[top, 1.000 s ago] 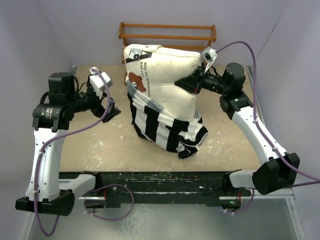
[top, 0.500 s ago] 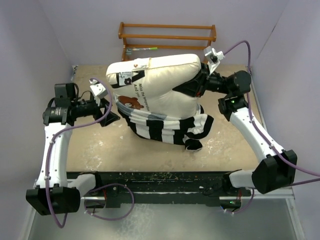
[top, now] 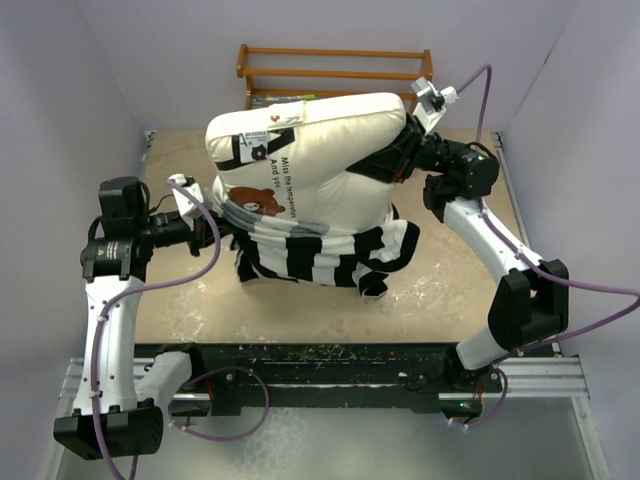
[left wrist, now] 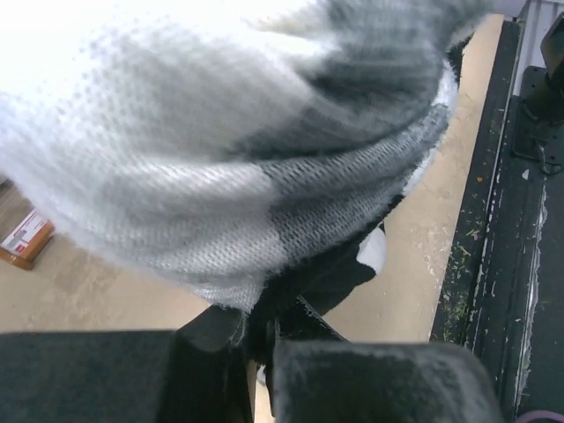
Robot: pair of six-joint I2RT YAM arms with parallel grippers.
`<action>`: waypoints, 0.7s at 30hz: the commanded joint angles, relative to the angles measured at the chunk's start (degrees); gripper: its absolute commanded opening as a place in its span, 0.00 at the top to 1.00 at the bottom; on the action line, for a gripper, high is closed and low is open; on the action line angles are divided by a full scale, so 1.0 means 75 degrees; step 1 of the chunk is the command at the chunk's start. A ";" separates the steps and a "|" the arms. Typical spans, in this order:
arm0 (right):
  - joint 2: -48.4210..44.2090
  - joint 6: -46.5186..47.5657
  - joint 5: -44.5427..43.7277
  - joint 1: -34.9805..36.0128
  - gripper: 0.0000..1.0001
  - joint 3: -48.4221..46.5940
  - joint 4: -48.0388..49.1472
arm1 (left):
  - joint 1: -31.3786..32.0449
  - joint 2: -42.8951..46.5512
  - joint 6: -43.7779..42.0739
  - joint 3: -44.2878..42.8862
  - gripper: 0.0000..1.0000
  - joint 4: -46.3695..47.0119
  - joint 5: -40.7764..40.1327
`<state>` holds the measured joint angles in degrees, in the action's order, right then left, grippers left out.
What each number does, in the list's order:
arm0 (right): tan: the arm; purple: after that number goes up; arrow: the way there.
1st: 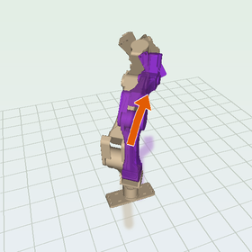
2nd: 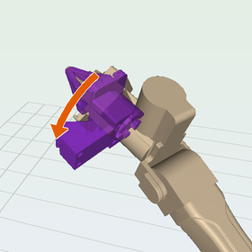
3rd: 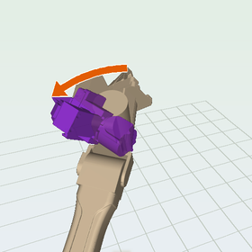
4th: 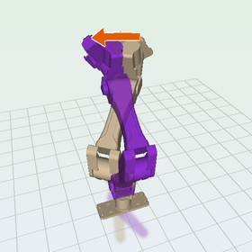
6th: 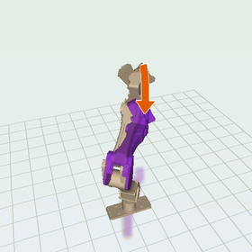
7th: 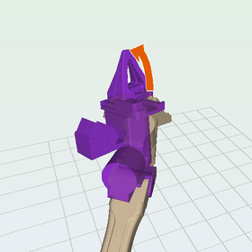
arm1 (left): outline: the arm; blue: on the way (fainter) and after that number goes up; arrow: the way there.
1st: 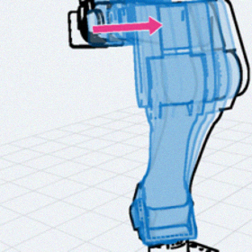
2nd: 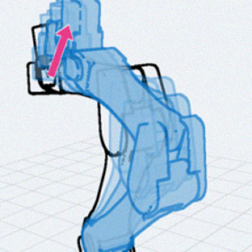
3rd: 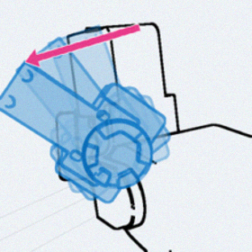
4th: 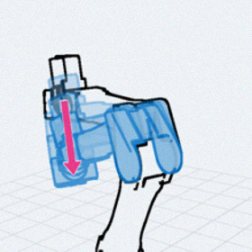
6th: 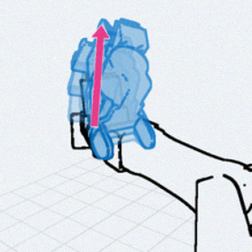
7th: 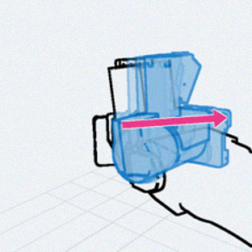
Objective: Remove the pillowcase from the pillow
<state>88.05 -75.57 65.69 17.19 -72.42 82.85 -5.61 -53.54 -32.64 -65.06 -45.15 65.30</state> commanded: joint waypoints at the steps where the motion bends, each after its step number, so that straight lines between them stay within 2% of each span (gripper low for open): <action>1: -0.0414 -0.0830 -0.1251 0.0017 1.00 -0.0997 0.1472 | -0.0025 -0.0472 -0.0372 -0.0385 1.00 0.0013 0.0458; 2: -0.0393 -0.0897 -0.1318 0.0017 1.00 -0.1093 0.1528 | -0.0017 -0.0528 0.0101 -0.0320 1.00 0.0392 0.0562; 5: -0.0320 -0.1196 -0.1501 0.0017 1.00 -0.1427 0.1736 | 0.0011 -0.0364 0.2402 0.0150 1.00 0.2614 0.0631; 6: -0.0299 -0.1314 -0.1526 0.0011 1.00 -0.1577 0.1822 | 0.0030 -0.0190 0.2717 0.0260 1.00 0.3029 0.0456; 10: -0.0302 -0.1424 -0.2209 -0.0057 1.00 -0.2166 0.1743 | 0.0044 -0.0004 0.2515 0.0682 1.00 0.3094 -0.0115; 15: -0.0285 -0.1421 -0.3403 -0.0106 1.00 -0.2852 0.1710 | 0.0044 0.0232 0.2073 0.1500 1.00 0.2622 -0.0199; 21: -0.0655 -0.0960 -0.5003 -0.0338 1.00 -0.2810 0.1338 | 0.0045 0.0398 0.1571 0.2154 1.00 0.2261 -0.0374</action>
<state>88.84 -83.96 55.96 15.57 -89.27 87.37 -5.13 -50.52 -17.98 -51.05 -25.43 65.30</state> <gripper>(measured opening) 0.220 0.025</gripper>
